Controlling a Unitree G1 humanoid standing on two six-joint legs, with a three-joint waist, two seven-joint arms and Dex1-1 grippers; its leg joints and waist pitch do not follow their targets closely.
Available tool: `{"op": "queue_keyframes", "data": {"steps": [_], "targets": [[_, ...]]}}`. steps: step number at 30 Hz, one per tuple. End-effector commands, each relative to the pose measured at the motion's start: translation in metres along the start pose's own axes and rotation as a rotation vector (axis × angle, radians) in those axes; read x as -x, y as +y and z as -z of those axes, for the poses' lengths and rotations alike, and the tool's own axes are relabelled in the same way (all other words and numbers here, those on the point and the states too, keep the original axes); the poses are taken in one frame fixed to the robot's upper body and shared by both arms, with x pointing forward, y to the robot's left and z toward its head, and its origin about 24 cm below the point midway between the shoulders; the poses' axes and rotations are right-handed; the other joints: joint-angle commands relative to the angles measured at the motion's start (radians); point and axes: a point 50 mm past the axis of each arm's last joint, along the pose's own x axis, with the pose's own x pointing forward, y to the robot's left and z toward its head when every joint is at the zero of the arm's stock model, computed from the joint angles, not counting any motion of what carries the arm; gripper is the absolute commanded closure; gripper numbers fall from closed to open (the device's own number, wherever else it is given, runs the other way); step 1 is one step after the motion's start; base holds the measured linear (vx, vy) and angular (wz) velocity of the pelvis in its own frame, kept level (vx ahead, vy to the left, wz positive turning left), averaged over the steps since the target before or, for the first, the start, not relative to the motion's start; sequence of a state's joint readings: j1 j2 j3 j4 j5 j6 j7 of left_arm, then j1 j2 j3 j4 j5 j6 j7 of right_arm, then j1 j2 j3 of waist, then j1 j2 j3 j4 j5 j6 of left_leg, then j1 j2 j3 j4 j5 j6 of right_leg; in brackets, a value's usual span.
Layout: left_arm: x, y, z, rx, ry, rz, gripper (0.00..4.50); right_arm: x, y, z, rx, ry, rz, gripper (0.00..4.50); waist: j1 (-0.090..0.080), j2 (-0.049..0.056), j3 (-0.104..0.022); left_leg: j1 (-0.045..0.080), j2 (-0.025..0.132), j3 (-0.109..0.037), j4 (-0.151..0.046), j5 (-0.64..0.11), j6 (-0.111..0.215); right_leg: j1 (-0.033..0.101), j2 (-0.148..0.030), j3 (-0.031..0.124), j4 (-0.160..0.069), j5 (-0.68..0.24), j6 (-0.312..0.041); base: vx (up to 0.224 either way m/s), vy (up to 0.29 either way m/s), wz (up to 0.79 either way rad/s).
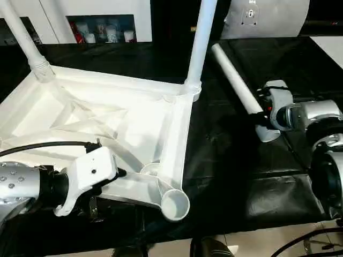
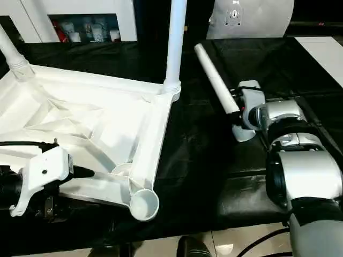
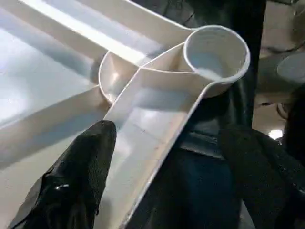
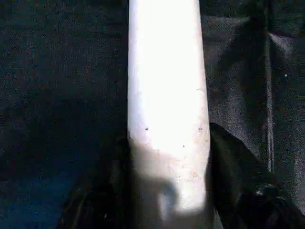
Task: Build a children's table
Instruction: Pick table leg
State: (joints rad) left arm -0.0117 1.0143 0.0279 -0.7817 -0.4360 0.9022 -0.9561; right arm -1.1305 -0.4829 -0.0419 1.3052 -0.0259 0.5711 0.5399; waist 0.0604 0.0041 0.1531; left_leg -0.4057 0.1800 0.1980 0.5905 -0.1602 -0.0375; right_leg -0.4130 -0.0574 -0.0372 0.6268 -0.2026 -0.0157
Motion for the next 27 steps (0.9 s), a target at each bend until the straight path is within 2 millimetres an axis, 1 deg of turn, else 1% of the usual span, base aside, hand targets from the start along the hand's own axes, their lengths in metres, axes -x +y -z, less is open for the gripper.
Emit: {"op": "queue_keyframes", "data": {"steps": [1,2,3,4,6,7,8,9,10,11,12,13,14,15,16,17,18,19,20,21,22,23,24,25,26,27], "targets": [[-0.002,-0.004,-0.001,-0.06,0.018,0.015,0.62,0.001,-0.004,-0.004,-0.05,-0.091,0.005,2.57,0.006,0.01,-0.082,0.031,0.049,-0.019,-0.058,-0.175,-0.004,0.043,-0.073,0.044,-0.063,-0.131,-0.291,0.0,0.0,0.0],[-0.004,-0.005,0.0,-0.068,0.028,0.022,0.62,0.002,-0.004,-0.009,-0.073,-0.148,0.004,2.57,0.006,0.007,-0.082,0.031,0.048,-0.018,-0.057,-0.18,-0.004,0.043,-0.074,0.045,-0.063,-0.131,-0.287,0.0,0.0,0.0],[-0.007,-0.007,0.002,-0.074,0.043,0.034,0.62,0.003,-0.004,-0.016,-0.098,-0.239,0.001,2.57,0.006,0.006,-0.084,0.03,0.047,-0.017,-0.056,-0.172,-0.003,0.044,-0.074,0.045,-0.06,-0.12,-0.286,0.0,0.0,0.0],[-0.009,-0.008,0.004,-0.078,0.055,0.043,0.62,0.005,-0.004,-0.022,-0.123,-0.315,-0.004,2.57,0.008,0.005,-0.085,0.031,0.048,-0.017,-0.056,-0.172,0.0,0.044,-0.075,0.045,-0.062,-0.121,-0.283,0.0,0.0,0.0],[-0.011,-0.01,0.008,-0.083,0.078,0.055,0.62,0.008,-0.003,-0.03,-0.161,-0.429,-0.029,2.57,0.006,0.005,-0.087,0.028,0.047,-0.017,-0.054,-0.153,0.011,0.045,-0.075,0.045,-0.058,-0.098,-0.279,0.0,0.0,0.0],[-0.014,-0.011,0.012,-0.103,0.112,0.051,0.62,0.01,-0.002,-0.033,-0.151,-0.501,-0.011,2.57,0.005,0.005,-0.088,0.029,0.046,-0.017,-0.053,-0.147,0.013,0.045,-0.073,0.044,-0.056,-0.091,-0.282,0.0,0.0,0.0],[-0.015,-0.011,0.013,-0.109,0.121,0.047,0.62,0.01,-0.002,-0.034,-0.147,-0.52,-0.002,2.57,0.005,0.004,-0.089,0.029,0.046,-0.017,-0.053,-0.143,0.018,0.045,-0.071,0.043,-0.057,-0.087,-0.28,0.0,0.0,0.0],[-0.022,-0.004,0.017,-0.159,0.13,-0.016,0.62,0.013,0.003,-0.037,-0.176,-0.601,-0.012,2.57,0.004,0.004,-0.088,0.028,0.044,-0.018,-0.053,-0.136,0.023,0.045,-0.071,0.043,-0.057,-0.091,-0.274,0.0,0.0,0.0],[-0.025,-0.002,0.019,-0.173,0.13,-0.043,0.62,0.014,0.004,-0.038,-0.192,-0.625,-0.018,2.57,0.006,0.002,-0.08,0.027,0.044,-0.016,-0.056,-0.144,0.03,0.043,-0.068,0.046,-0.067,-0.103,-0.255,0.0,0.0,0.0],[-0.029,0.004,0.02,-0.193,0.128,-0.089,0.62,0.016,0.008,-0.039,-0.219,-0.67,-0.029,2.57,0.004,0.007,-0.089,0.031,0.045,-0.019,-0.054,-0.137,0.021,0.046,-0.072,0.045,-0.056,-0.096,-0.252,0.0,0.0,0.0],[-0.036,0.012,0.023,-0.234,0.127,-0.151,0.62,0.022,0.019,-0.036,-0.22,-0.729,-0.084,2.57,0.005,0.01,-0.088,0.034,0.046,-0.018,-0.057,-0.139,0.02,0.042,-0.067,0.046,-0.062,-0.093,-0.233,0.0,0.0,0.0],[-0.039,0.015,0.025,-0.249,0.133,-0.165,0.62,0.025,0.025,-0.034,-0.209,-0.761,-0.106,2.57,0.005,0.011,-0.089,0.034,0.045,-0.02,-0.057,-0.128,0.019,0.044,-0.064,0.045,-0.058,-0.074,-0.225,0.0,0.0,0.0],[-0.044,0.017,0.03,-0.258,0.146,-0.175,0.62,0.03,0.033,-0.029,-0.205,-0.792,-0.136,2.57,0.008,0.013,-0.092,0.037,0.047,-0.021,-0.059,-0.12,0.014,0.041,-0.064,0.044,-0.057,-0.056,-0.221,0.0,0.0,0.0],[-0.047,0.018,0.032,-0.26,0.155,-0.178,0.62,0.032,0.038,-0.027,-0.207,-0.802,-0.152,2.57,0.006,0.01,-0.095,0.037,0.046,-0.021,-0.06,-0.119,0.009,0.043,-0.065,0.044,-0.052,-0.047,-0.219,0.0,0.0,0.0],[-0.05,0.022,0.036,-0.274,0.168,-0.199,0.62,0.035,0.043,-0.023,-0.209,-0.834,-0.155,2.57,0.007,0.01,-0.092,0.037,0.045,-0.022,-0.063,-0.123,0.007,0.042,-0.063,0.044,-0.056,-0.059,-0.216,0.0,0.0,0.0],[-0.052,0.023,0.037,-0.282,0.174,-0.209,0.62,0.037,0.045,-0.022,-0.21,-0.849,-0.155,2.57,0.006,0.011,-0.091,0.038,0.044,-0.02,-0.064,-0.15,-0.004,0.039,-0.066,0.046,-0.059,-0.094,-0.211,0.0,0.0,0.0],[-0.058,0.029,0.036,-0.289,0.16,-0.256,0.62,0.043,0.054,-0.016,-0.217,-0.887,-0.174,2.57,0.009,0.013,-0.089,0.042,0.045,-0.02,-0.068,-0.172,-0.017,0.036,-0.067,0.047,-0.067,-0.137,-0.198,0.0,0.0,0.0],[-0.058,0.03,0.036,-0.29,0.157,-0.262,0.62,0.044,0.055,-0.016,-0.218,-0.891,-0.177,2.57,0.009,0.014,-0.086,0.045,0.047,-0.02,-0.07,-0.186,-0.025,0.032,-0.068,0.049,-0.07,-0.153,-0.194,0.0,0.0,0.0],[-0.061,0.034,0.034,-0.279,0.14,-0.296,0.62,0.047,0.058,-0.014,-0.222,-0.91,-0.173,2.57,0.008,0.011,-0.085,0.044,0.046,-0.022,-0.074,-0.213,-0.037,0.033,-0.068,0.048,-0.07,-0.189,-0.191,0.0,0.0,0.0],[-0.064,0.041,0.03,-0.26,0.106,-0.348,0.62,0.053,0.063,-0.013,-0.248,-0.934,-0.195,2.57,0.011,0.011,-0.082,0.049,0.045,-0.02,-0.075,-0.239,-0.044,0.026,-0.069,0.051,-0.076,-0.232,-0.177,0.0,0.0,0.0],[-0.065,0.042,0.029,-0.256,0.099,-0.36,0.62,0.054,0.064,-0.013,-0.254,-0.939,-0.199,2.57,0.011,0.01,-0.081,0.05,0.046,-0.021,-0.076,-0.256,-0.046,0.024,-0.07,0.052,-0.078,-0.256,-0.172,0.0,0.0,0.0],[-0.07,0.052,0.023,-0.238,0.057,-0.433,0.62,0.062,0.071,-0.011,-0.278,-0.964,-0.227,2.57,0.012,0.014,-0.074,0.052,0.044,-0.022,-0.08,-0.284,-0.052,0.021,-0.069,0.053,-0.089,-0.317,-0.149,0.0,0.0,0.0],[-0.072,0.057,0.021,-0.235,0.042,-0.464,0.62,0.067,0.075,-0.01,-0.282,-0.972,-0.24,2.57,0.016,0.014,-0.079,0.058,0.047,-0.025,-0.079,-0.304,-0.061,0.016,-0.072,0.054,-0.088,-0.334,-0.137,0.0,0.0,0.0],[-0.073,0.061,0.018,-0.224,0.024,-0.494,0.62,0.071,0.08,-0.009,-0.272,-0.977,-0.253,2.57,0.015,0.011,-0.079,0.052,0.045,-0.027,-0.082,-0.307,-0.06,0.02,-0.073,0.053,-0.09,-0.347,-0.131,0.0,0.0,0.0],[-0.075,0.064,0.016,-0.215,0.012,-0.513,0.62,0.074,0.082,-0.008,-0.265,-0.981,-0.262,2.57,0.016,0.012,-0.078,0.05,0.045,-0.028,-0.084,-0.31,-0.062,0.02,-0.072,0.052,-0.091,-0.362,-0.122,0.0,0.0,0.0],[-0.075,0.066,0.013,-0.195,-0.012,-0.526,0.62,0.078,0.086,-0.01,-0.243,-1.018,-0.278,2.57,0.016,0.01,-0.079,0.049,0.044,-0.031,-0.085,-0.322,-0.07,0.019,-0.075,0.051,-0.093,-0.39,-0.106,0.0,0.0,0.0]]}}
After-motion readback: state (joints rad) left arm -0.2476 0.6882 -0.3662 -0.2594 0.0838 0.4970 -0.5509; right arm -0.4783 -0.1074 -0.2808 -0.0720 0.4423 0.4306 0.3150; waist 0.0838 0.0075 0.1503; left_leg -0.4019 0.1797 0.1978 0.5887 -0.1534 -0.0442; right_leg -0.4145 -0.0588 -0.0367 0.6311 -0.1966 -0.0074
